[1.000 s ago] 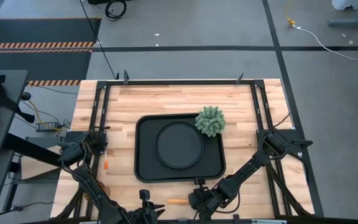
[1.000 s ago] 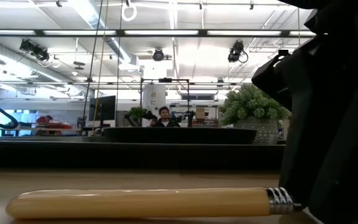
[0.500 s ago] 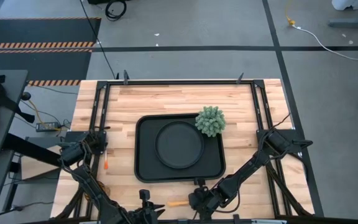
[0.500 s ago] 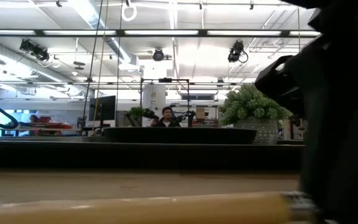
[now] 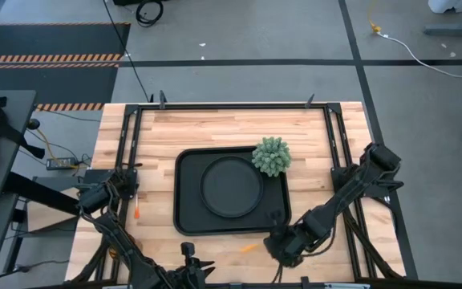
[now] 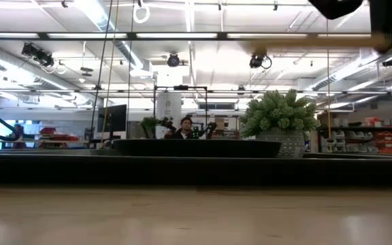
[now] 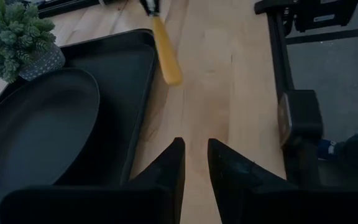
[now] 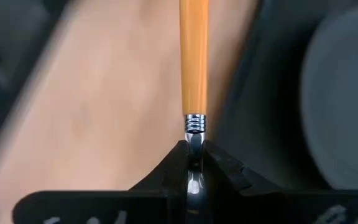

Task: Pick and place plate/cup/fork/spoon on tray
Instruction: Put the orange spoon on the black tray to the left of the black plate

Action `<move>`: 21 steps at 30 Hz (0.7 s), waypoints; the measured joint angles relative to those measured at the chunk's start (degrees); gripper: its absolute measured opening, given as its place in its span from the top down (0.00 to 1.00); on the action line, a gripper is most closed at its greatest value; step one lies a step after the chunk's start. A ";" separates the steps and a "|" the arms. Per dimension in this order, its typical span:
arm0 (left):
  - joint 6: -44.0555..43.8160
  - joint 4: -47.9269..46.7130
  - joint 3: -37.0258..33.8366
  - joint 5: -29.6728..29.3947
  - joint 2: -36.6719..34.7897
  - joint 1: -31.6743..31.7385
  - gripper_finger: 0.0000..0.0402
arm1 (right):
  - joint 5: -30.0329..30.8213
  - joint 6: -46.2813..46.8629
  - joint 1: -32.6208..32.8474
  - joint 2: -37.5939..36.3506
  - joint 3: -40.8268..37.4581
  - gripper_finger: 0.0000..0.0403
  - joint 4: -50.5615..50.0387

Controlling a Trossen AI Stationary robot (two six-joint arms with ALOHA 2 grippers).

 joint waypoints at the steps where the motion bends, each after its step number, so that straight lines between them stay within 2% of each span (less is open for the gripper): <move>1: -0.07 -0.01 0.00 0.01 0.00 0.24 0.81 | -0.03 -2.45 -0.48 -0.40 0.00 0.88 -3.18; 5: -0.10 -0.02 0.00 -0.01 0.00 1.21 0.81 | -2.66 -12.51 -2.92 -0.87 -0.01 0.88 -14.29; 10: 0.11 -0.03 0.00 -0.01 0.00 2.40 0.81 | -5.89 -25.25 -6.21 0.27 -0.04 0.88 -21.38; 17: 0.38 -0.61 0.00 -0.01 0.00 3.76 0.81 | -0.88 -36.81 -11.29 -0.31 -0.04 0.88 -24.90; 21: 0.35 -2.74 0.00 -0.02 0.00 4.05 0.81 | -0.85 -39.51 -14.08 -0.29 -0.04 0.88 -25.00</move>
